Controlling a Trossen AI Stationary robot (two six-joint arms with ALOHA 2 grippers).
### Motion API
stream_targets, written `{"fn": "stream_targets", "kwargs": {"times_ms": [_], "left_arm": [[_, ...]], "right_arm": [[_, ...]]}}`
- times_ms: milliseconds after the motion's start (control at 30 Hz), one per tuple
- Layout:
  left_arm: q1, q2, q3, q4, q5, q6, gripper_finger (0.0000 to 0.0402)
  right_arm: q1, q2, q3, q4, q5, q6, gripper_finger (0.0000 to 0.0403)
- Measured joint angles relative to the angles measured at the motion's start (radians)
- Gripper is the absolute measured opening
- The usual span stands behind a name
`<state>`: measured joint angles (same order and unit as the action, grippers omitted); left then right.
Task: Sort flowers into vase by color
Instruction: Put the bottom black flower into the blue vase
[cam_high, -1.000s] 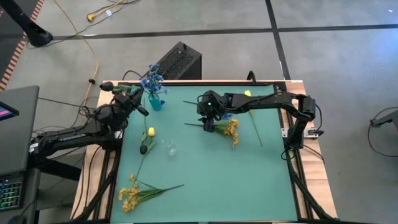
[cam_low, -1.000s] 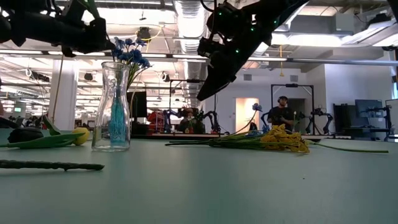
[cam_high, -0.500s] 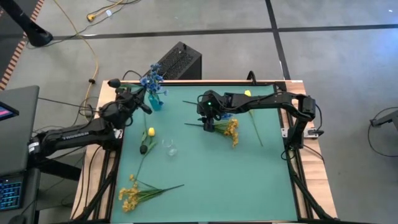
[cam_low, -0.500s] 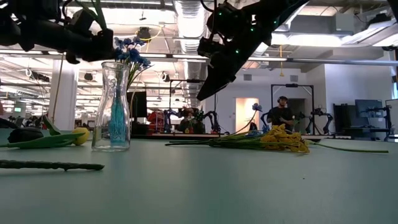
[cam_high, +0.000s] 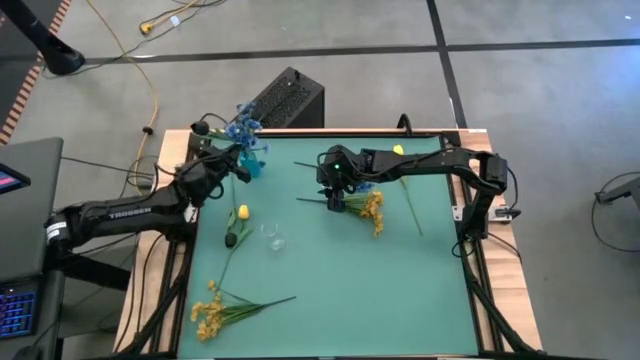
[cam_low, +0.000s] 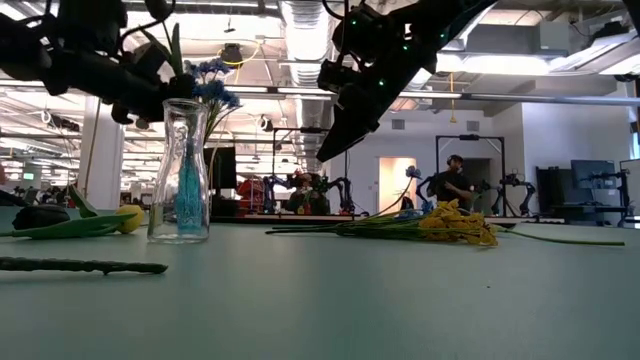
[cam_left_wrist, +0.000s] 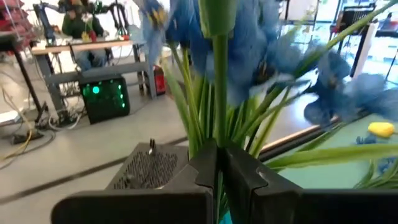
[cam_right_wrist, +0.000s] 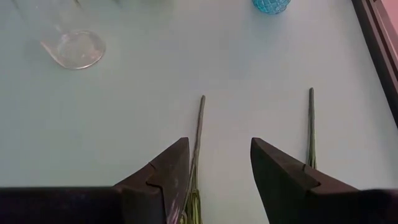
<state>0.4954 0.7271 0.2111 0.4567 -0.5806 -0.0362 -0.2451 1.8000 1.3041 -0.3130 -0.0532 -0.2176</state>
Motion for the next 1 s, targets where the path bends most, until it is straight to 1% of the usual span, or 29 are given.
{"fn": "stream_targets", "kwargs": {"times_ms": [433, 700, 767, 833, 1000], "left_arm": [[0.005, 0.125, 0.000, -0.001, -0.002, -0.063, 0.0000], [0.005, 0.144, 0.000, -0.001, -0.003, -0.073, 0.0002], [0.005, 0.143, 0.000, -0.002, -0.008, -0.064, 0.0012], [0.005, 0.143, 0.000, -0.009, -0.007, -0.051, 0.0029], [0.005, 0.142, 0.002, -0.071, 0.008, -0.051, 0.0091]], "right_arm": [[0.000, 0.000, 0.000, 0.000, 0.000, 0.000, 0.0195], [0.000, 0.000, 0.000, -0.001, 0.000, 0.000, 0.0195], [0.000, 0.000, 0.000, -0.002, 0.000, 0.000, 0.0195], [0.000, 0.000, 0.000, -0.005, 0.000, 0.000, 0.0195], [0.000, 0.000, 0.000, -0.008, 0.000, 0.000, 0.0195]]}}
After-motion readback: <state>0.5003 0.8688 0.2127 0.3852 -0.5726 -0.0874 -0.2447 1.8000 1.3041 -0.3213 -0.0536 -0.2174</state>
